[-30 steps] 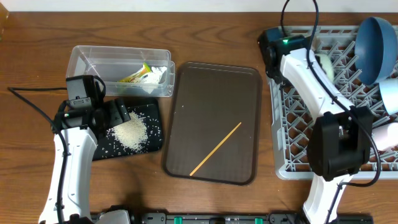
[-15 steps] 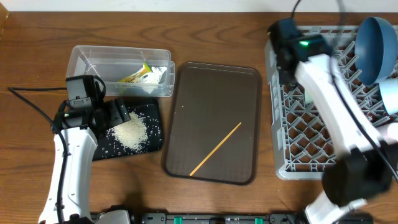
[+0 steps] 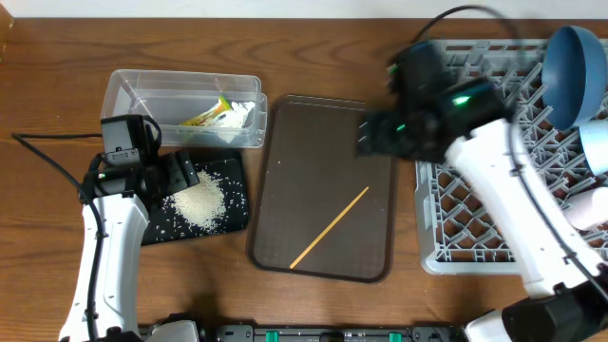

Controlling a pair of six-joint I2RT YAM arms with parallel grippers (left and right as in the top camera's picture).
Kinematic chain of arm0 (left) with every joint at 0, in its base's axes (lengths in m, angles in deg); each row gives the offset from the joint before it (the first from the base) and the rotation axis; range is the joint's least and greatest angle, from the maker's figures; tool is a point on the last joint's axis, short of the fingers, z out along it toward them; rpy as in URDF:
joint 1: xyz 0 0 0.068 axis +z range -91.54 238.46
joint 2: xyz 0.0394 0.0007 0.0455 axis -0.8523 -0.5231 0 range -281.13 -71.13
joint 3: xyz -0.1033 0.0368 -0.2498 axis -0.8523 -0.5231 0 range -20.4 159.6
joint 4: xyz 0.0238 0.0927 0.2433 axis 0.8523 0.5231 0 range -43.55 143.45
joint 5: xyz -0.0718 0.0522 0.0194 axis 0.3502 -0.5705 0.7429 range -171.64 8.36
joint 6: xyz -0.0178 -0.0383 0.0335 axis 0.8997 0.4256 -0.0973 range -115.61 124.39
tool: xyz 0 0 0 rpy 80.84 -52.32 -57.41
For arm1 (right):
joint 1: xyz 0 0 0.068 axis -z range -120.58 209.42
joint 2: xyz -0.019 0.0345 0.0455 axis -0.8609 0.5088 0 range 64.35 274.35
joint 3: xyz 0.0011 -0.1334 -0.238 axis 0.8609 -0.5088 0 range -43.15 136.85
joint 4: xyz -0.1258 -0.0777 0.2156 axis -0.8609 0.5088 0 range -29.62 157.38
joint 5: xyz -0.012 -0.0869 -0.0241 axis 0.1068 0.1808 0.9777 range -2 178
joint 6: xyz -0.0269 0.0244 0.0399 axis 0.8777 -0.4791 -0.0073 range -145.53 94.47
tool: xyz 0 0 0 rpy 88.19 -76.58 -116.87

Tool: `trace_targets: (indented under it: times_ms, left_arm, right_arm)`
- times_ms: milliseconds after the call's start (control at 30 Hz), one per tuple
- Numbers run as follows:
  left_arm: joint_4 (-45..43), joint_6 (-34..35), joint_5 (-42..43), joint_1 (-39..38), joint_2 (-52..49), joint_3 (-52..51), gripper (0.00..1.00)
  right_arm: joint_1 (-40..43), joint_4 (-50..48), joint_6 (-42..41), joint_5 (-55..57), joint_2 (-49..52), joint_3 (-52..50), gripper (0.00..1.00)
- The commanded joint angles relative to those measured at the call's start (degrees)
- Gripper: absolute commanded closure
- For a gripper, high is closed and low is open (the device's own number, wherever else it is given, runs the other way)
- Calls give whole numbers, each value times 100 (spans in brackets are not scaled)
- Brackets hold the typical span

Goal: Sort waste into correct bins and load items into the dishwasher rack
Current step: 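Move the right gripper to the wooden chopstick and grasp it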

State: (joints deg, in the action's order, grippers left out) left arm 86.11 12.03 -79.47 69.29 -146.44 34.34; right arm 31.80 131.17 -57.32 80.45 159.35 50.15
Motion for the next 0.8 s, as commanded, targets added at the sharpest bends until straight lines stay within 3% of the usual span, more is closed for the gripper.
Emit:
trace_targets:
  times_ms: [0, 100, 200, 233, 300, 433, 667, 767]
  left_arm:
    - [17, -9, -31, 24, 57, 24, 9]
    - [17, -7, -31, 24, 57, 24, 8]
    - [17, -9, -31, 24, 57, 24, 8]
    - [17, -9, -31, 24, 57, 24, 8]
    - [17, -9, -31, 24, 57, 24, 9]
    - [17, -7, -31, 24, 57, 24, 9]
    - [17, -7, -31, 24, 57, 24, 9]
    - [17, -7, -31, 24, 57, 24, 9]
  right_arm:
    - [-476, -262, -977, -103, 76, -481, 1]
    - [-890, -885, -1781, -146, 76, -1064, 1]
    - [-1191, -1587, -1919, -76, 76, -1578, 2]
    - [-1294, -1803, -1939, 37, 76, -1777, 7]
    - [-1469, -2085, -2162, 348, 76, -2118, 9]
    - [-1609, -2155, -2800, 824, 179, -2581, 7]
    - [-1591, -2208, -2774, 730, 835, -2612, 5]
    - [-1591, -2277, -2776, 726, 1058, -2612, 8]
